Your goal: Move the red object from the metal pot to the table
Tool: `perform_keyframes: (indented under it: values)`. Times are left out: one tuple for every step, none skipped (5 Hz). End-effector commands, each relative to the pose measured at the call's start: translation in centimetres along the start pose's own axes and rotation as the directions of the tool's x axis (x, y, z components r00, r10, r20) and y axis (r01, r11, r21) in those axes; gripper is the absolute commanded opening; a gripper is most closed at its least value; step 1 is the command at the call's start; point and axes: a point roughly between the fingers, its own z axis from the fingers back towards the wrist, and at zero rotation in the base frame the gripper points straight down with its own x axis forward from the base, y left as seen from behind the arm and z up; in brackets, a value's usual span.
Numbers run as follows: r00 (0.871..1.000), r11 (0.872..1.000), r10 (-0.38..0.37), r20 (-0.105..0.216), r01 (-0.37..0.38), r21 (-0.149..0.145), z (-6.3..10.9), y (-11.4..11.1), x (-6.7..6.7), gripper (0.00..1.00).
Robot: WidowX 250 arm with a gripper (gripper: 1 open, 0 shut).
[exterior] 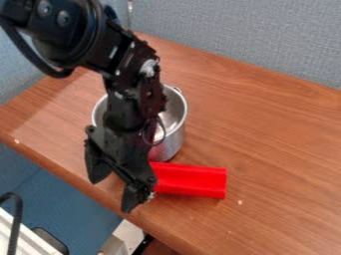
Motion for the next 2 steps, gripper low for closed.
perform_keyframes:
  values:
    - [0.999, 1.0, 0.006, 0.034, -0.007, 0.024, 1.21, 0.42, 0.77, 1.0]
    - [0.999, 0.999, 0.02, 0.034, -0.021, 0.031, 1.56, 0.75, 1.44, 1.0]
